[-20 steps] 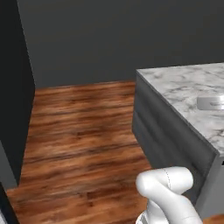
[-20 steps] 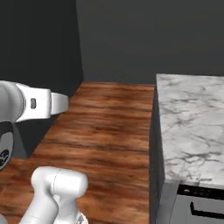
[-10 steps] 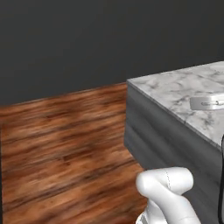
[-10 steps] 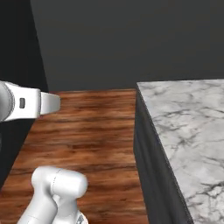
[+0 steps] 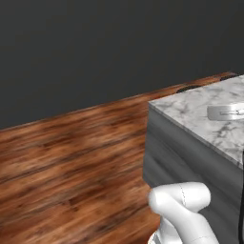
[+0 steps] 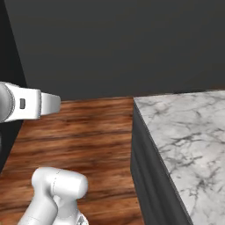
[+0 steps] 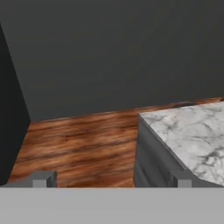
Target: Transport the steak and avocado to the fridge. Place the steak on the rack containing meat and place the avocado on the rack containing the vegetable, ensuring meats and vegetables are on different racks.
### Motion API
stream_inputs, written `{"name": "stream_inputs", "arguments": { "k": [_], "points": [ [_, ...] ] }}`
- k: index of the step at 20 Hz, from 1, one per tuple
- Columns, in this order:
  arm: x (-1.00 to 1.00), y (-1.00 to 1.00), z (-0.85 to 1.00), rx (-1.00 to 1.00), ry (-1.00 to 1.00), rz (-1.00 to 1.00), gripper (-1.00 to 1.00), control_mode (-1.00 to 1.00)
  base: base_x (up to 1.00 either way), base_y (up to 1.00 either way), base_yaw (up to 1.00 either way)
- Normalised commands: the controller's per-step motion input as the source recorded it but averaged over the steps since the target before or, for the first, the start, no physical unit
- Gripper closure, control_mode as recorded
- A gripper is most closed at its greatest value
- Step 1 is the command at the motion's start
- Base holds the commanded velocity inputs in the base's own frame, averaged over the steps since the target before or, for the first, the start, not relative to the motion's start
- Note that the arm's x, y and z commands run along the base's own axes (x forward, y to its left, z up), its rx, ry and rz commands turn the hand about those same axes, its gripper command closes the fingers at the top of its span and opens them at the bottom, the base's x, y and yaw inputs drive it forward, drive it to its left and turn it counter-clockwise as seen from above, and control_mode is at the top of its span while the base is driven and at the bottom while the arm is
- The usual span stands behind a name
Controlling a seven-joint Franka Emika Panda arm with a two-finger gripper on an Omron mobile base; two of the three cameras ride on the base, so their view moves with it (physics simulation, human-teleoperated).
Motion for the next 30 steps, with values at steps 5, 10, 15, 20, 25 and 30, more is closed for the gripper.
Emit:
{"name": "stream_inputs", "arguments": {
  "k": [5,10,15,20,25,30],
  "points": [
    [0.00,0.00,0.00,0.00,0.00,0.00,-1.00,1.00,1.00,0.27,-0.24],
    [0.00,0.00,0.00,0.00,0.00,0.00,-1.00,1.00,1.00,0.58,-0.31],
    [0.00,0.00,0.00,0.00,0.00,0.00,-1.00,1.00,1.00,0.96,-0.44],
    [0.00,0.00,0.00,0.00,0.00,0.00,-1.00,1.00,1.00,1.00,-0.44],
    [0.00,0.00,0.00,0.00,0.00,0.00,-1.00,1.00,1.00,1.00,-0.45],
    [0.00,0.00,0.00,0.00,0.00,0.00,-1.00,1.00,1.00,1.00,-0.46]
  ]
}}
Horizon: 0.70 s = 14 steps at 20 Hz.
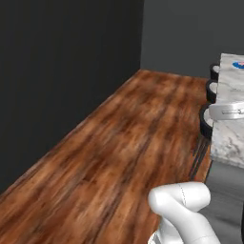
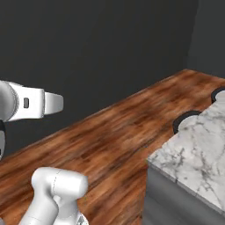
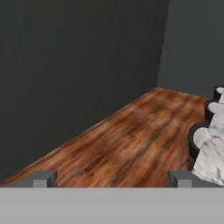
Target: Transport the steak and avocado to the fridge. Place the steak on the rack containing meat and place the avocado on the rack containing the vegetable, ensuring meats and vegetables are on different racks.
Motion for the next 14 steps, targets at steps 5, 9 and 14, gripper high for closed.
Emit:
{"name": "stream_inputs", "arguments": {
  "k": [5,9,14],
  "points": [
    [0.00,0.00,0.00,0.00,0.00,0.00,-1.00,1.00,1.00,1.00,-0.47],
    [0.00,0.00,0.00,0.00,0.00,0.00,-1.00,1.00,1.00,1.00,-0.47],
    [0.00,0.00,0.00,0.00,0.00,0.00,-1.00,1.00,1.00,1.00,-0.48]
  ]
}}
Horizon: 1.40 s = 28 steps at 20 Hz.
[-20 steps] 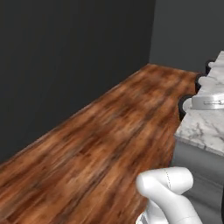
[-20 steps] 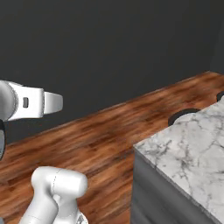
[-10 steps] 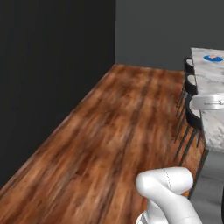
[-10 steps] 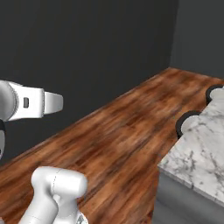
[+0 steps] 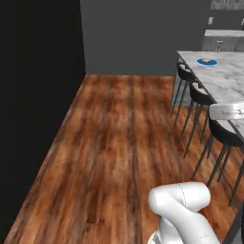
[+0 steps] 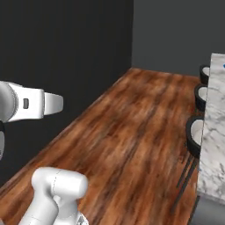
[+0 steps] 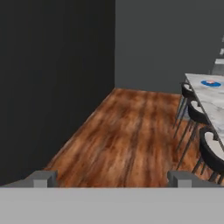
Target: Transport the steak and avocado to the fridge. Place the steak on the rack containing meat and place the avocado on the rack containing the vegetable, ensuring meats and vegetables are on different racks.
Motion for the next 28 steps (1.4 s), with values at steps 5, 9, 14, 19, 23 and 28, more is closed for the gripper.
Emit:
{"name": "stream_inputs", "arguments": {
  "k": [5,9,14,19,23,28],
  "points": [
    [0.00,0.00,0.00,0.00,0.00,0.00,-1.00,1.00,1.00,1.00,-0.47],
    [0.00,0.00,0.00,0.00,0.00,0.00,-1.00,1.00,1.00,1.00,-0.46],
    [0.00,0.00,0.00,0.00,0.00,0.00,-1.00,1.00,1.00,1.00,-0.45],
    [0.00,0.00,0.00,0.00,0.00,0.00,-1.00,1.00,1.00,1.00,-0.48],
    [0.00,0.00,0.00,0.00,0.00,0.00,-1.00,1.00,1.00,1.00,-0.51],
    [0.00,0.00,0.00,0.00,0.00,0.00,-1.00,1.00,1.00,1.00,-0.51]
  ]
}}
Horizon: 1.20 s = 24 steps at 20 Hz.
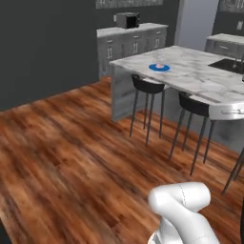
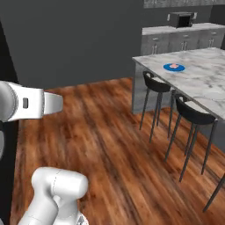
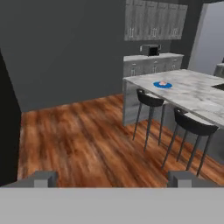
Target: Transport the steak and avocado to the fridge. Place the steak on the rack containing meat and place the avocado on the rack containing the vegetable, ensuring meats and vegetables are on different racks.
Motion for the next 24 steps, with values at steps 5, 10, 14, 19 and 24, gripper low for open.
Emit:
{"name": "stream_inputs", "arguments": {
  "k": [5,10,14,19,24],
  "points": [
    [0.00,0.00,0.00,0.00,0.00,0.00,-1.00,1.00,1.00,1.00,-0.51],
    [0.00,0.00,0.00,0.00,0.00,0.00,-1.00,1.00,1.00,1.00,-0.51],
    [0.00,0.00,0.00,0.00,0.00,0.00,-1.00,1.00,1.00,1.00,-0.51],
    [0.00,0.00,0.00,0.00,0.00,0.00,-1.00,1.00,1.00,1.00,-0.51],
    [0.00,0.00,0.00,0.00,0.00,0.00,-1.00,1.00,1.00,1.00,-0.48]
  ]
}}
